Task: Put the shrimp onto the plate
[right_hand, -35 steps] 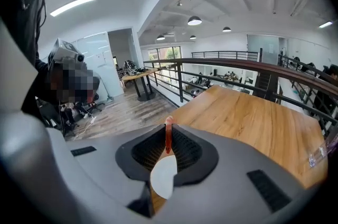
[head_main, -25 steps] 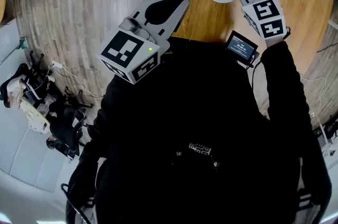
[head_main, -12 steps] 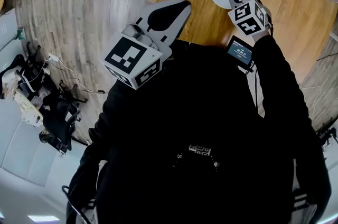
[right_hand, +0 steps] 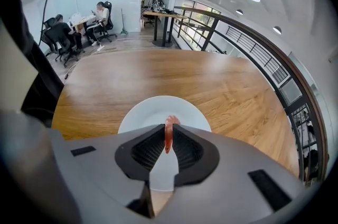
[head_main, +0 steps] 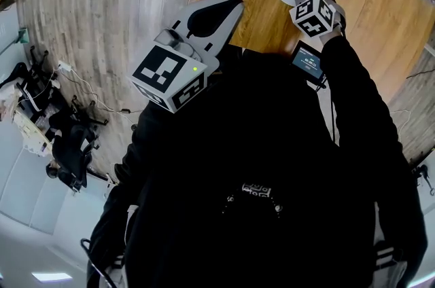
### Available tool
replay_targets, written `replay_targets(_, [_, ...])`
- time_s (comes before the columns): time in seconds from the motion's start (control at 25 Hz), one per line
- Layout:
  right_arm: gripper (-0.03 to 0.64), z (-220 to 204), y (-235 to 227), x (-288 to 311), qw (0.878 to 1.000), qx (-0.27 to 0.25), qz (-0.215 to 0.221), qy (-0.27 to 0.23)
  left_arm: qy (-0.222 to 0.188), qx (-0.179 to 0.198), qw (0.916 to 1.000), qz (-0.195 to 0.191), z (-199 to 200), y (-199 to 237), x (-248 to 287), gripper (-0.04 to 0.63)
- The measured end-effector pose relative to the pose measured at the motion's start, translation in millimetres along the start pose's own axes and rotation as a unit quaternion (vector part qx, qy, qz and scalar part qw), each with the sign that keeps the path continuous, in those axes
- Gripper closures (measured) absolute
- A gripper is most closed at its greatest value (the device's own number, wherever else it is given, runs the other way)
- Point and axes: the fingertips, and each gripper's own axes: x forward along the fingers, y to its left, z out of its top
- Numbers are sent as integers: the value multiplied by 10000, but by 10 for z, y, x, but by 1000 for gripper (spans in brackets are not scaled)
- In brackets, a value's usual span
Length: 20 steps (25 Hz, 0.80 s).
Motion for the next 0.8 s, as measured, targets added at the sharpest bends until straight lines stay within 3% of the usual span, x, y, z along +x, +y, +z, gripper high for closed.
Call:
replay_targets(0.52, [557,66,75,205,9999,35,137,42,-75,-90,9999,101,-76,173,-59,589])
replay_targets(0.8, [471,83,122,90,9994,246,241,-6,-110,-73,9999,103,-68,132,-187,589])
